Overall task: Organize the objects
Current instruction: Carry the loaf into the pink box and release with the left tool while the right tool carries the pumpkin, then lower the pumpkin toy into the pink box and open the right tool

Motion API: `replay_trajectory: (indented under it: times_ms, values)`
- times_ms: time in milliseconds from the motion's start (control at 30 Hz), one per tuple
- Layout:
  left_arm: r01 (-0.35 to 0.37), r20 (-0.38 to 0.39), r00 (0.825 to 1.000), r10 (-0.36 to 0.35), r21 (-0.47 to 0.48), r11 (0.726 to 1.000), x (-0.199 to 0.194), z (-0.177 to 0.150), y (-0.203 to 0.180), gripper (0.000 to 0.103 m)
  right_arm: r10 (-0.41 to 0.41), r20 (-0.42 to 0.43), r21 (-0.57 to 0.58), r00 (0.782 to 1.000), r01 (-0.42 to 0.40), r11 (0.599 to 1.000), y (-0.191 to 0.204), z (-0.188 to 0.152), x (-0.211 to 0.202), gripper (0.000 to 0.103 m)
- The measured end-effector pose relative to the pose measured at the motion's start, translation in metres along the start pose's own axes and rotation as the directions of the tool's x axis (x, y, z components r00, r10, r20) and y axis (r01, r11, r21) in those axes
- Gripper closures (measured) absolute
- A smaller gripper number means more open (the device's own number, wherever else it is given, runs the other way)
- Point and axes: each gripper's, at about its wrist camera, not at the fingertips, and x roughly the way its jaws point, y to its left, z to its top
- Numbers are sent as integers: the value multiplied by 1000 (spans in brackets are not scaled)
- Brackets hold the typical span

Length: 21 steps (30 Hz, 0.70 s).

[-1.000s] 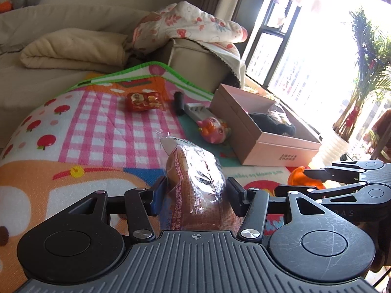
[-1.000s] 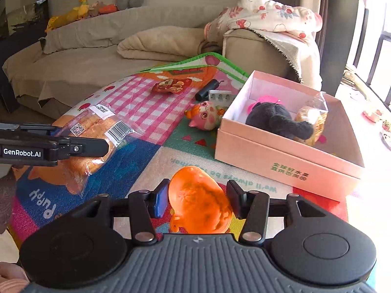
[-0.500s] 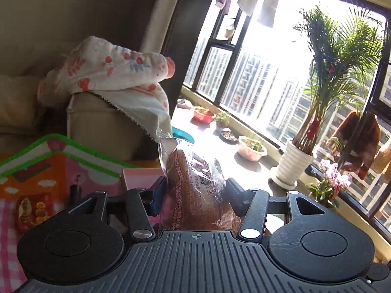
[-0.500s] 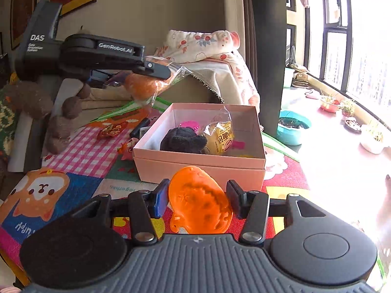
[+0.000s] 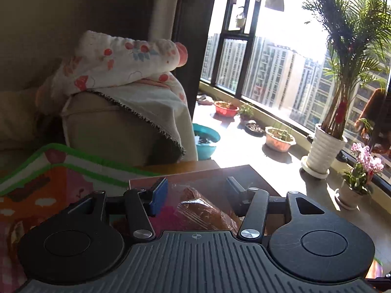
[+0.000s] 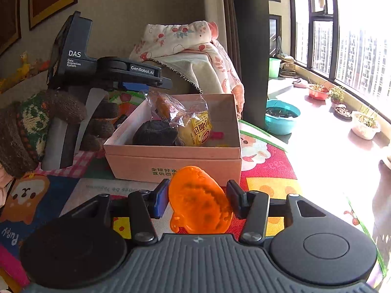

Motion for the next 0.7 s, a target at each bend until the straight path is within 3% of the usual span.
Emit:
replay_trajectory:
  times_ms: [167,333,467,533,700]
  values:
    - [52,23,998,-52,-12,999,-62,-17,11,46,13,-1,30,1000,-13,999,-4,13,2,53]
    - [58,-1,998,-58,-51,997,-107,-58,24,46,32,59,71,998,-36,997,-16,64,9,53]
    - [31,-40,999,-34,-89,996,-128,-86,38,46,89,37,157,995,-94,983,-27,104,41,53]
    - [11,-61,998,-16,-85,996,-136,-98,44,46,100,11,207,995,-100,973,-32,113,58,42]
    - [-54,-95,994,48,-66,996,-150,-117,63,46,58,18,234,998,-61,970,-31,111,64,29]
